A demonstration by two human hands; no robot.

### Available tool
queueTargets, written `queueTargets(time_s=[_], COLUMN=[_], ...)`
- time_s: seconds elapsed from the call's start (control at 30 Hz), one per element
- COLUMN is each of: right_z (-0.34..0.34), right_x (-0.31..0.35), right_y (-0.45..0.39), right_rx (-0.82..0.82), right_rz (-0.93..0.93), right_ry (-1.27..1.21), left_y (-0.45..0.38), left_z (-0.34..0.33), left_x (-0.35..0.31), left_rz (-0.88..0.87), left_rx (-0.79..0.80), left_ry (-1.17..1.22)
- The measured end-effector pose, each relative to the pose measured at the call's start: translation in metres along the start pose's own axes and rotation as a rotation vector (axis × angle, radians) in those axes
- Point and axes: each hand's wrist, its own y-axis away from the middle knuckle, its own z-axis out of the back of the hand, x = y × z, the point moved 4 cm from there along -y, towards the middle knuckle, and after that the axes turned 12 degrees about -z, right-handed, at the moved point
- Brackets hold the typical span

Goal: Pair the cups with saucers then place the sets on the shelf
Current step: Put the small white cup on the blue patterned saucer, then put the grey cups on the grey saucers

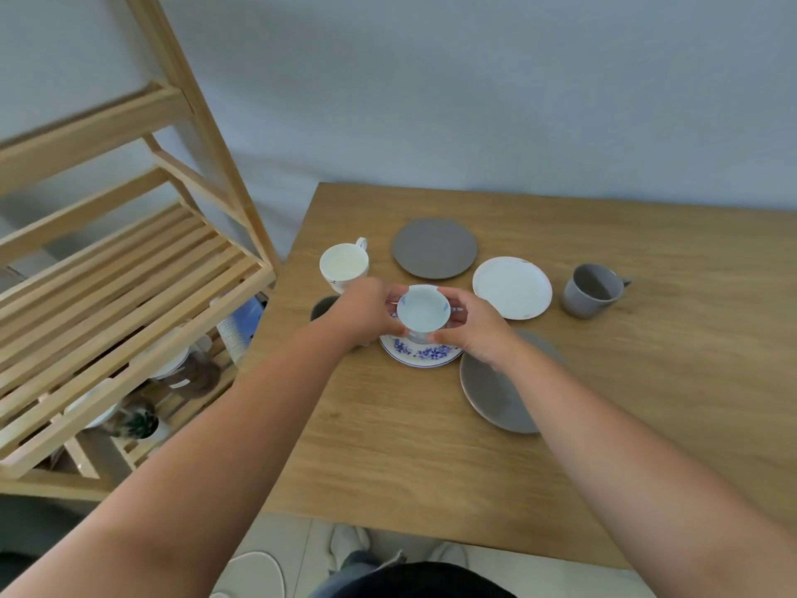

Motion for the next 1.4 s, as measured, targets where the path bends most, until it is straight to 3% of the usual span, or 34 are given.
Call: queueTargets(time_s=[0.13,0.23,0.33,0.4,0.5,0.73,0.87,1.03,1.23,1.4], right_z=[0.001,-0.004,-0.030,-0.055,-0.086,-0.111,-0.100,-0.056,0.020,0.059], right_x=[0.001,0.011,0.019,0.017,0.008,0.008,0.003,-0.019,-0.061,-0.079], right_y=[0.010,0.029,0.053,0.056,0.047,0.032,0.038,0.057,0.083,0.088], right_rx=[-0.113,-0.277,-0.410,-0.414,-0.322,-0.275,-0.203,-0.157,-0.252,-0.330], right_rz=[0.021,0.189,0.338,0.351,0.225,0.125,0.161,0.123,0.043,0.035], right_ry=[0.034,-0.065,-0.023,0.034,0.109,0.063,0.020,-0.245,-0.418,-0.442], left_y=[0.012,0.039,0.063,0.069,0.069,0.077,0.091,0.092,0.064,0.039], left_z=[0.016,0.043,0.053,0.046,0.034,0.029,0.027,-0.002,-0.058,-0.091], left_x=[0.001,0.022,0.050,0.068,0.082,0.081,0.071,0.040,-0.016,-0.044], left_rz=[-0.069,-0.045,0.024,0.055,0.052,0.004,0.008,-0.058,-0.175,-0.200], left_rx=[-0.099,-0.243,-0.202,-0.140,-0.122,-0.211,-0.191,-0.111,0.010,0.008], left_ry=[-0.029,0.014,-0.021,0.091,0.244,0.244,0.230,0.415,0.469,0.446])
